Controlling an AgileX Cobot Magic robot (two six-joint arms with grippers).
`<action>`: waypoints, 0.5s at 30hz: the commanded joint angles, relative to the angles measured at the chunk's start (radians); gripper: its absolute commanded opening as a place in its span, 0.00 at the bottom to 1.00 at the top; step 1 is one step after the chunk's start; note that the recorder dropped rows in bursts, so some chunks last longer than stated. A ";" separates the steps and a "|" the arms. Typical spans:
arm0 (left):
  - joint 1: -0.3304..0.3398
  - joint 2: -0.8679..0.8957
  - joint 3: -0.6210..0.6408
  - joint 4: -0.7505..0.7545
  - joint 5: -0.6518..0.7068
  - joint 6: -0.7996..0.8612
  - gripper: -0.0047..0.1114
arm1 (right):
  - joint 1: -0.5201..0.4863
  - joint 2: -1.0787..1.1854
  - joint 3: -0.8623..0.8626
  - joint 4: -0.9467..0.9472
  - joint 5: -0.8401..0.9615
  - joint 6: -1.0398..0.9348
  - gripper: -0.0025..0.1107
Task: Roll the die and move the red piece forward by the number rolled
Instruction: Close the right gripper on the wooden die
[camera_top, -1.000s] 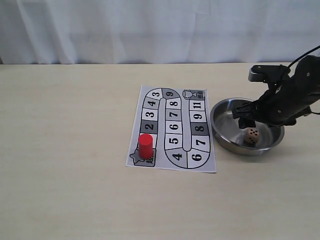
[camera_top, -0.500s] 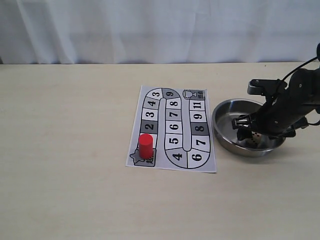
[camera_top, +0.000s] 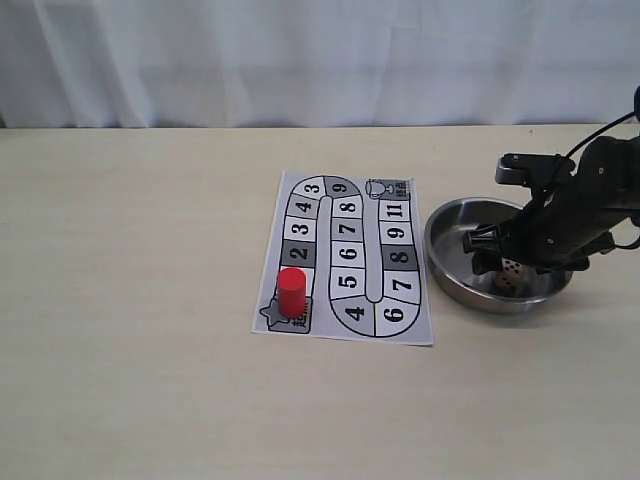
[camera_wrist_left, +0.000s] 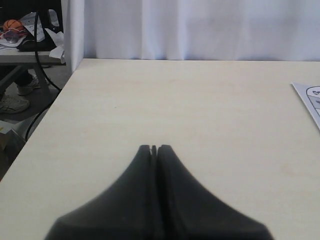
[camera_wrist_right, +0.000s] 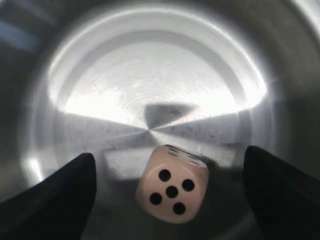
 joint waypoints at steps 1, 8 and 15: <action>0.000 -0.001 0.004 0.000 -0.013 -0.006 0.04 | -0.003 0.000 -0.008 0.012 -0.010 0.001 0.69; 0.000 -0.001 0.004 0.000 -0.013 -0.006 0.04 | -0.003 0.023 -0.006 0.012 -0.008 -0.012 0.69; 0.000 -0.001 0.004 0.000 -0.013 -0.006 0.04 | -0.003 0.023 -0.006 0.012 -0.014 -0.015 0.49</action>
